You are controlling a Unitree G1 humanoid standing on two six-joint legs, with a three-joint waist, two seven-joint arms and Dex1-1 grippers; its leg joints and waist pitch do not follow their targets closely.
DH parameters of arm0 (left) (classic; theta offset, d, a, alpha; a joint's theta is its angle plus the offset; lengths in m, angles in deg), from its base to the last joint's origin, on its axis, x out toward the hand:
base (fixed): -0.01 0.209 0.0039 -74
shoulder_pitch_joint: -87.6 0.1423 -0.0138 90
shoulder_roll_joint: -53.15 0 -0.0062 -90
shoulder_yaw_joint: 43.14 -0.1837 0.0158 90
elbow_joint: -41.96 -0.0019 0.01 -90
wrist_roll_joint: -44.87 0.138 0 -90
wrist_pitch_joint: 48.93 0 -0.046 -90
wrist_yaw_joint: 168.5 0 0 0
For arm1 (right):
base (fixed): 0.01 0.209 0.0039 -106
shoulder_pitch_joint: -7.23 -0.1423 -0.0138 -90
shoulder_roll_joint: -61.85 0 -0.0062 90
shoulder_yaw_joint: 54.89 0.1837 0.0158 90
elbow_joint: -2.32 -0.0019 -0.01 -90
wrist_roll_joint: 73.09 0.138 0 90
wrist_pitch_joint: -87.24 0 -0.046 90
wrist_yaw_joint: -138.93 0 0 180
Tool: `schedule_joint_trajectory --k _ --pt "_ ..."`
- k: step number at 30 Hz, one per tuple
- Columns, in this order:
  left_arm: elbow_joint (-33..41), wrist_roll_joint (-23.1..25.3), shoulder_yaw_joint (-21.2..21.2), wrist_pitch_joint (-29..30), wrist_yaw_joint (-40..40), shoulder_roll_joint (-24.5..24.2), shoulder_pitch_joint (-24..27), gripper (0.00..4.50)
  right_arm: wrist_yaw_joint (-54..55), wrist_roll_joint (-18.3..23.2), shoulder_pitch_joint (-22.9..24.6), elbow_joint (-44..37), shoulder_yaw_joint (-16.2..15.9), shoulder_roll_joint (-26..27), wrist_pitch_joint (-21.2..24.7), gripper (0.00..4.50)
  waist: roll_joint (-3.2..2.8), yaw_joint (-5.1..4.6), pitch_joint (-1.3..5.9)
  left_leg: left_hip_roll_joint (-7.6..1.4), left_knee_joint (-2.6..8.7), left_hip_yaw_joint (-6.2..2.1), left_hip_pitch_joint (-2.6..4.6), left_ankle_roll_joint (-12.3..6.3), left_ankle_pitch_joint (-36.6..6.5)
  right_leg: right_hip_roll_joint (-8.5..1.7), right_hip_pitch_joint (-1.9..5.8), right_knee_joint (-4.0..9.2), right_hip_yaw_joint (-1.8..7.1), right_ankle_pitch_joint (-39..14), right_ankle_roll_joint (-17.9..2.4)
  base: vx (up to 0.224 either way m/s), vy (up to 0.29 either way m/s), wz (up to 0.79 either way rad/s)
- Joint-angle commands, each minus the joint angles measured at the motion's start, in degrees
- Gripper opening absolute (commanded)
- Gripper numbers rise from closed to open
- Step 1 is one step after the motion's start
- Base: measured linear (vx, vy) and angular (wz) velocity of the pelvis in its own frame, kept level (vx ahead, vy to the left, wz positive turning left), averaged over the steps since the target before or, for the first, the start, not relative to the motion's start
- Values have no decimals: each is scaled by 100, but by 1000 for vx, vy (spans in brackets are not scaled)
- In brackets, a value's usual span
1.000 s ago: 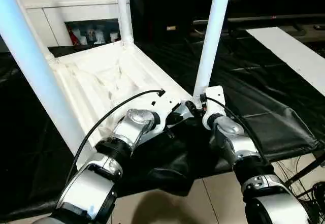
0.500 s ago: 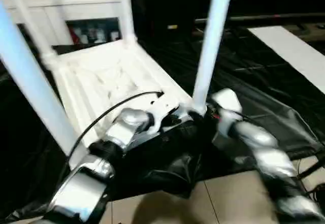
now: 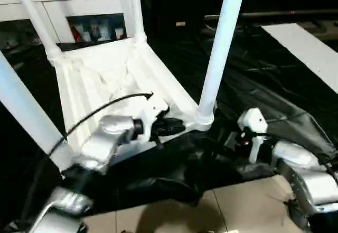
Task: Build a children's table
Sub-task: Rotate leg to tighten, then rotate table base
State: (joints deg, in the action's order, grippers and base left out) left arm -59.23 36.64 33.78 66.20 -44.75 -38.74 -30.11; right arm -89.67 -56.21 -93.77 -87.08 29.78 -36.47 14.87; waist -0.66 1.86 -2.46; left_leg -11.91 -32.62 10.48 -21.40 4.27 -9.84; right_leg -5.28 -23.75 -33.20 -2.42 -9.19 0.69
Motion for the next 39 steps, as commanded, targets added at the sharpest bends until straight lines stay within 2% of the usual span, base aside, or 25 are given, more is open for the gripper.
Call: schedule_joint_trajectory --k 1,2,4,5,6,7,8,9,13,15,16,18,19,24,25,26,27,28,30,31,32,33,34,36,39 --pt "538 -146 65 428 -165 -230 152 126 139 -15 -214 12 -101 120 55 397 90 13 327 -88 339 29 41 -379 -1255 -150 273 344 126 -1556 -1176 0 0 0" --pt "538 -146 65 428 -165 -230 152 126 139 -15 -214 12 -101 120 55 397 86 15 330 -88 341 22 45 -347 -1254 -153 271 337 128 -1572 -1161 0 0 0" --pt "1123 -235 -215 889 -503 -688 536 155 547 -204 -554 422 -111 432 9 397 92 -2 322 -78 357 17 42 -249 -1243 -144 261 329 133 -1667 -1067 0 0 0" --pt "1236 -242 -290 960 -579 -783 641 162 698 -273 -659 566 -112 528 33 397 83 -18 320 -76 365 8 36 -214 -1247 -150 256 314 133 -1681 -1082 0 0 0" --pt "1357 -232 -364 1029 -588 -850 785 167 844 -370 -802 785 -139 663 -59 397 108 -39 318 -58 364 23 42 -169 -1262 -125 248 334 134 -1731 -1043 0 0 0" --pt "1395 -201 -391 1053 -561 -867 846 173 930 -412 -875 900 -143 733 -92 397 99 -31 312 -70 356 36 72 -140 -1289 -121 219 330 153 -1651 -1069 0 0 0" --pt "1460 -67 -420 1121 -371 -860 1007 181 1155 -497 -1096 1250 -142 952 -235 397 73 -23 320 -69 359 35 74 -98 -1260 -124 229 314 154 -1559 -1093 0 0 0" --pt "1465 -49 -421 1129 -343 -856 1025 191 1180 -505 -1122 1291 -141 978 -254 397 67 -32 328 -74 352 37 78 -75 -1271 -124 217 297 155 -1491 -1121 0 0 0" --pt "1431 225 -486 1195 57 -822 1191 225 1393 -467 -1515 1859 -69 1338 -451 397 41 -19 338 -63 342 38 93 -23 -1259 -104 245 267 157 -1113 -1154 0 0 0" --pt "1472 257 -505 1256 186 -816 1230 235 1418 -453 -1606 1985 -58 1413 -497 397 57 -25 340 -50 337 37 76 -34 -1181 -104 270 255 156 -1004 -1179 0 0 0" --pt "1409 453 -524 1212 611 -747 1287 247 1491 -499 -1889 2368 -54 1577 -669 397 78 -38 336 -53 333 36 58 -51 -1190 -113 271 247 157 -1000 -1201 0 0 0" --pt "1334 560 -469 1099 873 -689 1333 257 1562 -547 -2069 2612 -43 1673 -778 397 97 -47 338 -47 326 33 46 -44 -1217 -123 285 253 157 -1107 -1179 0 0 0" --pt "1318 572 -399 1066 998 -637 1352 271 1620 -598 -2159 2767 -27 1706 -872 397 90 -43 333 -52 314 34 52 -27 -1279 -133 263 260 162 -1278 -1155 0 0 0" --pt "1225 743 -329 549 1220 -643 1459 298 2091 -779 -2500 3385 114 1731 -1187 397 98 -18 325 -44 316 30 64 3 -1423 -127 239 286 160 -1593 -1052 0 0 0" --pt "1203 746 -292 330 1259 -650 1536 319 2430 -877 -2651 3685 204 1664 -1256 397 107 -15 325 -47 320 20 60 25 -1431 -123 227 278 152 -1602 -1039 0 0 0" --pt "1196 737 -278 308 1274 -654 1570 328 2585 -911 -2714 3823 254 1625 -1296 397 102 -17 332 -45 316 25 66 44 -1421 -119 227 269 153 -1567 -1051 0 0 0" --pt "1193 728 -266 316 1287 -656 1589 332 2676 -929 -2752 3907 285 1602 -1323 397 81 5 325 -50 312 35 95 54 -1469 -115 196 274 159 -1559 -1063 0 0 0" --pt "1180 736 -289 165 1263 -704 1658 332 2991 -884 -2895 4225 486 1515 -1379 397 79 25 331 -54 304 40 112 65 -1511 -117 182 269 163 -1517 -1074 0 0 0" --pt "1167 755 -322 63 1251 -761 1708 337 3274 -891 -3027 4525 614 1403 -1461 397 69 53 338 -55 296 49 127 68 -1514 -92 173 251 164 -1361 -1094 0 0 0" --pt "1163 754 -331 21 1237 -781 1728 367 3375 -889 -3085 4651 676 1324 -1521 397 62 83 339 -55 292 54 129 70 -1495 -90 169 246 162 -1276 -1106 0 0 0" --pt "1163 754 -331 21 1237 -781 1728 367 3375 -889 -3085 4651 676 1324 -1521 397 58 100 344 -54 285 57 139 82 -1485 -86 163 232 160 -1230 -1111 0 0 0" --pt "1163 749 -330 -13 1247 -791 1746 374 3439 -895 -3133 4757 728 1272 -1577 397 60 123 352 -58 279 62 129 60 -1427 -84 169 218 163 -1087 -1120 0 0 0" --pt "1147 707 -320 -143 1219 -804 1777 376 3541 -910 -3237 4986 806 1161 -1705 397 63 114 366 -50 275 43 77 51 -1312 -98 206 181 154 -939 -1159 0 0 0" --pt "1104 693 -325 -249 1157 -855 1790 398 3558 -891 -3332 5165 866 1066 -1799 397 70 137 362 -49 257 63 95 11 -1278 -89 192 184 152 -851 -1177 0 0 0" --pt "1073 613 -223 -425 1029 -917 1828 413 3546 -889 -3455 5400 900 1000 -1961 397 73 188 367 -37 250 65 77 -18 -1209 -98 213 175 149 -880 -1135 0 0 0"
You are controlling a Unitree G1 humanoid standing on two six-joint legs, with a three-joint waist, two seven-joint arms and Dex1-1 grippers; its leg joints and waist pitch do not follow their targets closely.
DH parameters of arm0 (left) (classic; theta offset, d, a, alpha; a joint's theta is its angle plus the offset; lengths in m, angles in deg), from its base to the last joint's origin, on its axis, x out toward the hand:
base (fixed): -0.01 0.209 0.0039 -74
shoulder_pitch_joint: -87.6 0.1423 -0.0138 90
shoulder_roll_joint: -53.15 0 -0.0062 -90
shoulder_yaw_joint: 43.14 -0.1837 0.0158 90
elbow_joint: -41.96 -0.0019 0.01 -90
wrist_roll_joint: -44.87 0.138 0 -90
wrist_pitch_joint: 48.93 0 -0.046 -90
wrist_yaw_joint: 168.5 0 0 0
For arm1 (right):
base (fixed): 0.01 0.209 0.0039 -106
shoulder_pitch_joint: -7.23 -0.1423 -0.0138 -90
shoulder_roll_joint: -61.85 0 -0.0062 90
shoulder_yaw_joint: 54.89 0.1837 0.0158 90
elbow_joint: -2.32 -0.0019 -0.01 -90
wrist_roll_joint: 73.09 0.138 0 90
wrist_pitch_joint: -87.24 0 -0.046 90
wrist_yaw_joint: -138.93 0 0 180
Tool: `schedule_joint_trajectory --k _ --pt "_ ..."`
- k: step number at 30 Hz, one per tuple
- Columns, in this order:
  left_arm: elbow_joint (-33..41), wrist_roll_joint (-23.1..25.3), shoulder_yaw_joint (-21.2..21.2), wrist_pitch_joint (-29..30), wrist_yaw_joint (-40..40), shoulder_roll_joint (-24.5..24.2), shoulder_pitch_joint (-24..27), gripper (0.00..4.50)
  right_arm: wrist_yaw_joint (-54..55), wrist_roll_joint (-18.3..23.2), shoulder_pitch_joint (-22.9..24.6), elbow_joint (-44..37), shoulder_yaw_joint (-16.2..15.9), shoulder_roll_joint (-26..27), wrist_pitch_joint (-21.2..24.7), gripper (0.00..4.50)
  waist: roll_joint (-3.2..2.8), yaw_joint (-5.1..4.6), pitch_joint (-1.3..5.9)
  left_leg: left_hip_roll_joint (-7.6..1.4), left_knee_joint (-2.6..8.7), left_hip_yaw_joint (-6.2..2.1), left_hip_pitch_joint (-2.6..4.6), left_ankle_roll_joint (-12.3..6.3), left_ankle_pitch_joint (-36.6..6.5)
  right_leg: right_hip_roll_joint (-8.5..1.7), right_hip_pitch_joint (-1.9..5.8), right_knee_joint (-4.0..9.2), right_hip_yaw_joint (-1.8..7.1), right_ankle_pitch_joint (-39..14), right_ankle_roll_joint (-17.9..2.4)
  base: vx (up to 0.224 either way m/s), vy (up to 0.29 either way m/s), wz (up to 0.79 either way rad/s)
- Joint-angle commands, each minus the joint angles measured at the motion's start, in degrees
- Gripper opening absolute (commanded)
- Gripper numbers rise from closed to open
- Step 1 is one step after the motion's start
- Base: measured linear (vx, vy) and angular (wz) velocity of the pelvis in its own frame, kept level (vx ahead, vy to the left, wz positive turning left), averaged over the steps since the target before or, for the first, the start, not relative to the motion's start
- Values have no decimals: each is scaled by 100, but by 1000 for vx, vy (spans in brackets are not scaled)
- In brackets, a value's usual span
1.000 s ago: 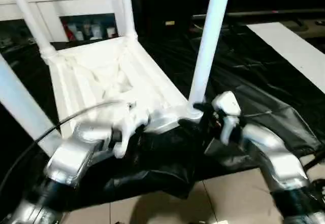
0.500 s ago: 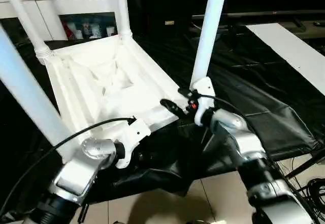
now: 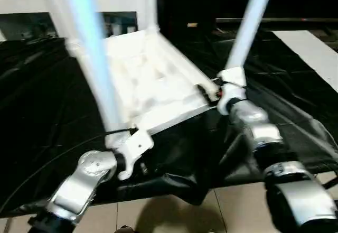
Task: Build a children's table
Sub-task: Rotate table base
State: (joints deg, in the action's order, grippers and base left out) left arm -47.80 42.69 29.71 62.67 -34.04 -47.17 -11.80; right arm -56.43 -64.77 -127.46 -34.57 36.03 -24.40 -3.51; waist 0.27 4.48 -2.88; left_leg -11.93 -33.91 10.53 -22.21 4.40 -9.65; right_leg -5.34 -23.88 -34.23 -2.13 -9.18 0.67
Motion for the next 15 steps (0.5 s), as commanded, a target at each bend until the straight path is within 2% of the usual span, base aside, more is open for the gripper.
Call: schedule_joint_trajectory --k 1,2,5,7,10,11,13,15 --pt "-69 -20 209 -103 -74 -84 -1 420 222 -34 -102 177 278 -216 -138 397 -9 -71 405 -30 381 56 144 -12 -1268 -91 234 278 119 -963 -1114 0 0 0" --pt "-67 -61 245 -148 -122 -99 0 443 221 -37 -122 216 283 -226 -156 397 -8 -64 402 -32 383 54 145 2 -1306 -96 233 285 117 -1025 -1096 0 0 0" --pt "81 -425 485 -313 -439 -196 80 443 182 -64 -236 473 274 -234 -341 397 16 -83 399 -18 384 42 111 33 -1383 -121 244 291 115 -1236 -1051 0 0 0" --pt "478 -1009 794 -297 -929 -355 326 443 -165 -48 -302 606 198 -178 -499 397 34 -153 396 -26 385 31 80 14 -1461 -124 249 278 111 -1292 -1098 0 0 0" --pt "780 -1530 1111 -101 -1240 -538 569 443 -323 -112 -311 662 122 -113 -624 397 35 -229 383 -23 377 39 84 -53 -1527 -101 231 275 111 -1316 -1177 0 0 0" --pt "873 -1790 1327 9 -1351 -608 667 443 -406 -133 -281 633 86 -76 -668 397 33 -251 382 -19 372 37 64 -67 -1497 -107 238 254 116 -1304 -1207 0 0 0" --pt "958 -2100 1616 152 -1502 -690 767 443 -559 -125 -208 538 51 -20 -703 397 30 -271 375 -20 373 35 74 -81 -1559 -101 230 264 112 -1446 -1201 0 0 0" --pt "977 -2307 1882 280 -1649 -814 848 443 -693 -111 -77 383 -2 25 -662 397 34 -267 361 -33 375 39 116 -95 -1658 -84 194 280 118 -1522 -1204 0 0 0"
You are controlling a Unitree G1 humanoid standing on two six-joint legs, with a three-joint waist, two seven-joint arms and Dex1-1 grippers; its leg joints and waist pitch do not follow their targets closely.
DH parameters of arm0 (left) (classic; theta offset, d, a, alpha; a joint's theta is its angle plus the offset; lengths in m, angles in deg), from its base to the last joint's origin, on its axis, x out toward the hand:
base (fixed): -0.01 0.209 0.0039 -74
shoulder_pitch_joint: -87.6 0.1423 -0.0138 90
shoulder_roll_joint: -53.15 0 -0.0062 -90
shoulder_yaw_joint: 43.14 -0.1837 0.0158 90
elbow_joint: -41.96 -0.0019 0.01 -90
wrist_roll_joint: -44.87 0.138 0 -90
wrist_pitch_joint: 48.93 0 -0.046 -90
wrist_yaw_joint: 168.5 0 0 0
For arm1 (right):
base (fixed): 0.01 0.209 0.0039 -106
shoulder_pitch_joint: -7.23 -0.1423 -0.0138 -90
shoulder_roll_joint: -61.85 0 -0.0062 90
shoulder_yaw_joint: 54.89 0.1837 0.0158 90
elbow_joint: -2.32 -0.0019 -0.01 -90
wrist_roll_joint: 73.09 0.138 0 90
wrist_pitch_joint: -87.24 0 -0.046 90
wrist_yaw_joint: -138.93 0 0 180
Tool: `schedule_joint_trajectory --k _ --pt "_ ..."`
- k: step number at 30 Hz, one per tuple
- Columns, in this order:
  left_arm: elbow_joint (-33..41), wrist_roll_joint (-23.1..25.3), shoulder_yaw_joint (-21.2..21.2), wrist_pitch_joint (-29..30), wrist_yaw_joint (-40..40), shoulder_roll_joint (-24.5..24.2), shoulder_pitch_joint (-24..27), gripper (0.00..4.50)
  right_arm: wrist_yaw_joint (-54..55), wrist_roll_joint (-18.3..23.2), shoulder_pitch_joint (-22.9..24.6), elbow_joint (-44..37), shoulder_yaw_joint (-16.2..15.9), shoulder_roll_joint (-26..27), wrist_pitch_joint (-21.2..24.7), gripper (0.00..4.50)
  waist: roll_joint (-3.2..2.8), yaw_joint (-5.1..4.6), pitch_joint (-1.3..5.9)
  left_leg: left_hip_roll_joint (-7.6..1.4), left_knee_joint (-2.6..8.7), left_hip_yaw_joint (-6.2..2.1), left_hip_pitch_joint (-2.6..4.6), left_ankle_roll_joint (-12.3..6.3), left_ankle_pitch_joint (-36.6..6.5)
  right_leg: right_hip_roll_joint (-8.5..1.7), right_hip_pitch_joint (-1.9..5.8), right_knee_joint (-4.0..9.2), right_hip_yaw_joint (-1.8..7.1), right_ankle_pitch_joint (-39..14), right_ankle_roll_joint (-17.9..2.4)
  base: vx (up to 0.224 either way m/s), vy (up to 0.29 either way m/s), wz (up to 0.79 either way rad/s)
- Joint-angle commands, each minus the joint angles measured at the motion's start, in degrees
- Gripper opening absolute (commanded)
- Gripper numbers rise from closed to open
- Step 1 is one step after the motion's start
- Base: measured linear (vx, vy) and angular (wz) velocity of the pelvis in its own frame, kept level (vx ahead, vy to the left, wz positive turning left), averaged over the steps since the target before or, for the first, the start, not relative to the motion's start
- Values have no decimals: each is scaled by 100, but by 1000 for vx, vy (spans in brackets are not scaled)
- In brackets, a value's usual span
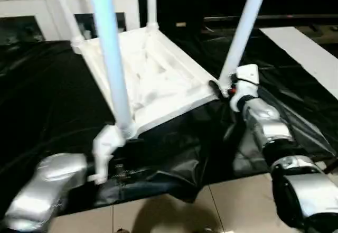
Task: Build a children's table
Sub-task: Rotate table base
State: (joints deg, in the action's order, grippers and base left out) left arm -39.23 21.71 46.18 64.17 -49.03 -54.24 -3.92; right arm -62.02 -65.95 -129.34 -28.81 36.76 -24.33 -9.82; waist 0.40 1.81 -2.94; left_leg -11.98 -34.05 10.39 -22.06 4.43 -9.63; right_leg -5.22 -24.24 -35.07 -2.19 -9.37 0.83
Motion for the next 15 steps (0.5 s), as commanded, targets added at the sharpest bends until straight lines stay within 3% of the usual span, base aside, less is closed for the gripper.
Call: schedule_joint_trajectory --k 1,6,11,14,15 --pt "133 -337 404 210 -241 -198 109 443 -164 2 206 -291 -109 34 38 397 9 12 359 -29 401 47 99 -81 -1692 -97 234 359 127 -1555 -1191 0 0 0" --pt "275 -977 1063 590 -593 -687 220 443 -131 -152 739 -705 -286 -14 361 397 -36 28 348 -33 436 41 161 46 -1877 -53 196 364 127 -1480 -1183 0 0 0" --pt "-280 -1249 1428 422 -405 -505 -301 443 -203 -174 1075 -995 -227 -75 502 397 -21 18 345 -21 450 22 147 169 -2077 -77 226 373 138 -1640 -1089 0 0 0" --pt "-419 -1271 1359 412 -247 -279 -596 443 -232 -213 1155 -1009 -266 -93 662 397 -10 14 355 -15 442 18 140 188 -2036 -95 245 382 145 -1681 -1054 0 0 0" --pt "-453 -1266 1296 406 -196 -190 -702 443 -220 -259 1163 -986 -315 -103 701 397 -40 12 362 -14 435 17 141 188 -1980 -99 246 373 148 -1643 -1063 0 0 0"
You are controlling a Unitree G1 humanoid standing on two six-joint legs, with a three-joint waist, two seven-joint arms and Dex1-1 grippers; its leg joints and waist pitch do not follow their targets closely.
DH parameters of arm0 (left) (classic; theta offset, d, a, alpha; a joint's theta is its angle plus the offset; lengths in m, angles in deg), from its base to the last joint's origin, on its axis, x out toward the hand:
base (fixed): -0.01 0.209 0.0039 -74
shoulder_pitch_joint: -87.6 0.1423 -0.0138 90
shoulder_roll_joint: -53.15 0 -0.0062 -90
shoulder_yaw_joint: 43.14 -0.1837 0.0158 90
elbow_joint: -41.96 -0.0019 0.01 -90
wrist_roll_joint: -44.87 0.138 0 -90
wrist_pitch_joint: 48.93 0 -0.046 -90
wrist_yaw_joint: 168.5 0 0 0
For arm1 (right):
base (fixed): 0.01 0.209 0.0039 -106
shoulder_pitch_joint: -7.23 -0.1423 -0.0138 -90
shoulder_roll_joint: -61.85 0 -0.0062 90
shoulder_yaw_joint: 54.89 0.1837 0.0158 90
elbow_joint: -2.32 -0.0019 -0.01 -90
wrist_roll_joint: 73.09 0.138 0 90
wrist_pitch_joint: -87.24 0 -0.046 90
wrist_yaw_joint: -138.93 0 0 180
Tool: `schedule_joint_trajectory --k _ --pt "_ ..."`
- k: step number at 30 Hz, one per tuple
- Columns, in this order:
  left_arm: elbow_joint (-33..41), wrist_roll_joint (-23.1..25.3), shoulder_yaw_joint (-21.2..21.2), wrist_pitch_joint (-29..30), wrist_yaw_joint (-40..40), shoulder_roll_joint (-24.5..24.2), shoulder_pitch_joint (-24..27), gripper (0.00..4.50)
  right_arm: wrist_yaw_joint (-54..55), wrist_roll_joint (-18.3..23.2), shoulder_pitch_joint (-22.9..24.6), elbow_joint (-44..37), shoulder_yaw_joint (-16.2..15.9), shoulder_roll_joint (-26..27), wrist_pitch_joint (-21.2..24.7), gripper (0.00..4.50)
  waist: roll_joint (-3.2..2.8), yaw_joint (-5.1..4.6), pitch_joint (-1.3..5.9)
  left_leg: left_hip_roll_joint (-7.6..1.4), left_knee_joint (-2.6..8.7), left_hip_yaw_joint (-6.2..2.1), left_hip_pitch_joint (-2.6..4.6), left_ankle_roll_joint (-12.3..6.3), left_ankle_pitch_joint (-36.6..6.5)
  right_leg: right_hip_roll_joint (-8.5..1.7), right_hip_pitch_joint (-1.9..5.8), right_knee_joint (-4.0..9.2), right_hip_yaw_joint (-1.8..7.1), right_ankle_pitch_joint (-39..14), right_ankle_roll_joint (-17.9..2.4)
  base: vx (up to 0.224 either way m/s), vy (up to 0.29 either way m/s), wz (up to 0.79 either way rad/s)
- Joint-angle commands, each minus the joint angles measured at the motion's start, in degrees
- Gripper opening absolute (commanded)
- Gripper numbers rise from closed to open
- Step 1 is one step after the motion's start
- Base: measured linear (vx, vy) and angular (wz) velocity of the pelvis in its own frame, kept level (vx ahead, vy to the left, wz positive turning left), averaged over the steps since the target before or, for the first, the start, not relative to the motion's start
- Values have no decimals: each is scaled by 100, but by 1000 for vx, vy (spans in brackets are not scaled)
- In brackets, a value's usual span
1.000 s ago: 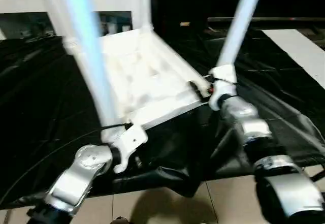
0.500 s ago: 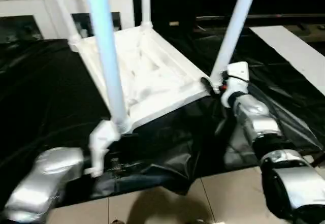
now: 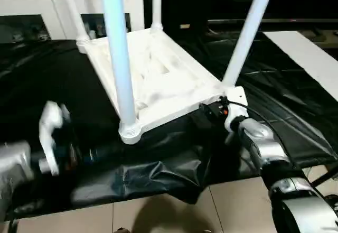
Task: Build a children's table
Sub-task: Rotate table base
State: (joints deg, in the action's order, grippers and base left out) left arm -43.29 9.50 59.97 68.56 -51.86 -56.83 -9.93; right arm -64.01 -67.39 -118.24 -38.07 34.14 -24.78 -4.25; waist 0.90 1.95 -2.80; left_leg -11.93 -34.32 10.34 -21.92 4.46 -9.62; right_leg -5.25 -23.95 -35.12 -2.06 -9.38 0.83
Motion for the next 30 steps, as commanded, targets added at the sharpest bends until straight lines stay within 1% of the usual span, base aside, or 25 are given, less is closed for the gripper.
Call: schedule_joint_trajectory --k 1,3,4,5,6,7,8,9,10,11,12,13,14,15,16,17,20,21,22,24,25,26,27,28,30 --pt "-94 -34 -142 -49 134 155 -200 443 1 -162 49 -23 -98 -60 166 397 -76 -8 347 -19 458 28 126 182 -1959 -91 216 391 134 -1626 -1067 0 0 0" --pt "-182 16 -275 -71 235 308 -393 443 75 -241 15 28 -145 -42 241 397 -62 -6 361 -11 441 35 107 159 -1790 -92 231 370 134 -1453 -1126 0 0 0" --pt "-375 157 -402 -184 362 477 -606 443 145 -287 -54 110 -161 15 259 397 -55 2 362 -14 439 37 113 142 -1779 -93 228 370 132 -1455 -1133 0 0 0" --pt "-511 257 -450 -278 433 553 -703 443 171 -316 -104 177 -182 50 241 397 -53 -4 360 -10 436 39 113 136 -1792 -89 226 376 131 -1486 -1131 0 0 0" --pt "-584 308 -472 -332 469 588 -749 443 183 -331 -126 203 -194 67 234 397 -73 12 367 -14 425 44 138 138 -1811 -99 208 384 137 -1494 -1149 0 0 0" --pt "-651 356 -491 -375 488 617 -789 443 189 -343 -141 212 -205 83 239 397 -64 8 369 -18 439 25 101 147 -1767 -102 243 364 127 -1448 -1143 0 0 0" --pt "-772 433 -533 -420 529 671 -867 443 193 -356 -184 249 -225 133 244 397 -58 0 368 -15 443 25 93 145 -1756 -101 249 368 126 -1445 -1127 0 0 0" --pt "-931 555 -588 -515 605 738 -962 443 201 -385 -237 302 -261 195 247 397 -61 1 376 -16 437 23 109 134 -1731 -102 242 372 124 -1415 -1124 0 0 0" --pt "-1033 627 -625 -572 640 781 -1021 443 213 -420 -278 348 -297 237 243 397 -63 -7 380 -16 432 22 102 140 -1698 -103 251 357 124 -1339 -1158 0 0 0" --pt "-1097 668 -665 -579 655 806 -1057 443 228 -486 -326 406 -359 274 215 397 -84 -2 384 -15 432 20 101 136 -1659 -110 258 350 125 -1292 -1164 0 0 0" --pt "-1125 684 -686 -575 655 817 -1072 443 236 -541 -348 426 -391 294 206 397 -66 -15 386 -22 436 20 93 134 -1622 -104 261 341 120 -1217 -1192 0 0 0" --pt "-1120 643 -684 -526 628 823 -1064 443 242 -556 -381 432 -401 335 226 397 -48 -9 396 -29 424 27 102 116 -1544 -110 262 327 123 -1075 -1239 0 0 0" --pt "-1113 607 -681 -498 604 806 -1041 443 241 -553 -409 420 -398 373 247 397 -43 -3 403 -30 420 27 101 95 -1478 -110 269 311 123 -981 -1270 0 0 0" --pt "-1089 575 -663 -477 581 775 -1005 443 236 -539 -428 410 -389 399 261 397 -57 1 406 -27 414 35 102 57 -1387 -106 270 301 123 -840 -1318 0 0 0" --pt "-1029 523 -618 -430 549 705 -928 443 229 -531 -430 395 -387 410 271 397 -41 7 408 -30 412 36 99 16 -1316 -109 275 286 120 -755 -1354 0 0 0" --pt "-988 503 -598 -402 518 658 -882 443 228 -536 -428 395 -391 411 270 397 -28 -1 399 -31 417 41 94 -4 -1311 -102 273 290 120 -758 -1355 0 0 0" --pt "-1064 548 -510 -514 532 569 -842 443 221 -582 -458 505 -389 412 216 397 -50 1 380 -35 430 38 108 27 -1479 -107 261 317 120 -1015 -1318 0 0 0" --pt "-1064 548 -510 -514 532 569 -842 443 221 -582 -458 505 -389 412 216 397 -63 6 370 -40 438 37 129 70 -1635 -110 243 337 121 -1195 -1292 0 0 0" --pt "-1209 651 -517 -648 581 620 -934 443 226 -607 -487 601 -396 419 170 397 -27 5 366 -43 439 41 133 80 -1696 -112 236 351 122 -1278 -1279 0 0 0" --pt "-1285 707 -551 -700 614 666 -1007 443 228 -620 -502 648 -408 426 153 397 -43 20 360 -40 446 30 139 127 -1808 -117 228 360 127 -1446 -1219 0 0 0" --pt "-1452 854 -702 -821 709 801 -1208 443 256 -661 -544 766 -417 466 117 397 -24 21 361 -43 451 27 139 155 -1823 -116 223 365 126 -1476 -1179 0 0 0" --pt "-1530 912 -772 -859 759 868 -1305 443 274 -678 -567 822 -416 491 104 397 -34 27 358 -42 450 29 151 161 -1856 -117 209 369 128 -1502 -1183 0 0 0" --pt "-1645 1026 -868 -945 856 968 -1434 443 303 -689 -599 893 -414 521 85 397 -33 26 358 -42 451 26 142 186 -1886 -126 214 374 131 -1536 -1173 0 0 0" --pt "-1802 1163 -984 -1045 982 1095 -1598 443 350 -705 -644 985 -408 563 59 397 -26 30 361 -47 460 13 120 201 -1869 -144 237 364 129 -1522 -1163 0 0 0" --pt "-1907 1211 -1059 -1077 1046 1209 -1716 443 390 -721 -677 1053 -405 594 36 397 -17 33 362 -46 460 10 111 205 -1831 -150 244 366 128 -1517 -1133 0 0 0"
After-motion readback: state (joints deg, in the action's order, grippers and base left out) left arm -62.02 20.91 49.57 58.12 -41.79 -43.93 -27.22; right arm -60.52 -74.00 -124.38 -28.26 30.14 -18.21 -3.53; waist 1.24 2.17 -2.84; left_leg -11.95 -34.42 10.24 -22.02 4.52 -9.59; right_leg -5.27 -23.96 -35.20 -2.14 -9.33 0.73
